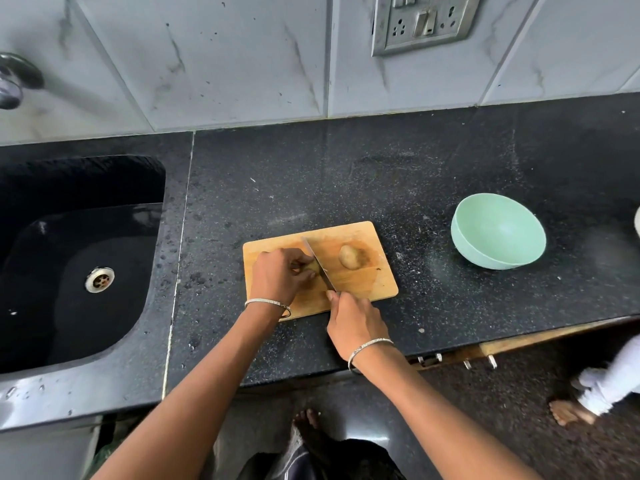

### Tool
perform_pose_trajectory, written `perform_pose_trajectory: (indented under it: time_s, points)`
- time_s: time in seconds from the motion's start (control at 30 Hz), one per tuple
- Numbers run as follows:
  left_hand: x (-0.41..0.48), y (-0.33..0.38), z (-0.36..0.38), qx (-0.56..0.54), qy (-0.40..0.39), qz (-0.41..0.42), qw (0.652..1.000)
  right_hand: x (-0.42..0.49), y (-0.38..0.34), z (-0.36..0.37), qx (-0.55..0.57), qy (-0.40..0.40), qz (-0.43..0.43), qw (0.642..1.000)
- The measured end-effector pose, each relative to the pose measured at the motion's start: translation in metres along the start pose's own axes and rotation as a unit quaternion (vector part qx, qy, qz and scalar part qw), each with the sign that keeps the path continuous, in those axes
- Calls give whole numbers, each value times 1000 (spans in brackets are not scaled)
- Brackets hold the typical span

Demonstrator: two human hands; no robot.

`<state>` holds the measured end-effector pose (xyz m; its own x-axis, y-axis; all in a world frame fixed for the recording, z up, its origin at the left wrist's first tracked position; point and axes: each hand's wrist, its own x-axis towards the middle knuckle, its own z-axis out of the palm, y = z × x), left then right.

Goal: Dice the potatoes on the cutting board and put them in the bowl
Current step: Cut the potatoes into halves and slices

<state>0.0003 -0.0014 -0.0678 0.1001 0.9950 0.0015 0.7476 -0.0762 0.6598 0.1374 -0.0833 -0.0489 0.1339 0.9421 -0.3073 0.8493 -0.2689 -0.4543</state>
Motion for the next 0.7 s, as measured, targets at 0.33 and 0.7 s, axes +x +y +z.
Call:
perform_pose_trajectory:
  time_s: [0.33, 0.7]
  points:
    - [-5, 2, 3, 45, 4, 33, 998, -1, 4, 0, 28, 6, -4, 1000]
    - [3, 20, -9, 192, -58, 90, 976, -2, -2, -3, 20, 0, 26, 999]
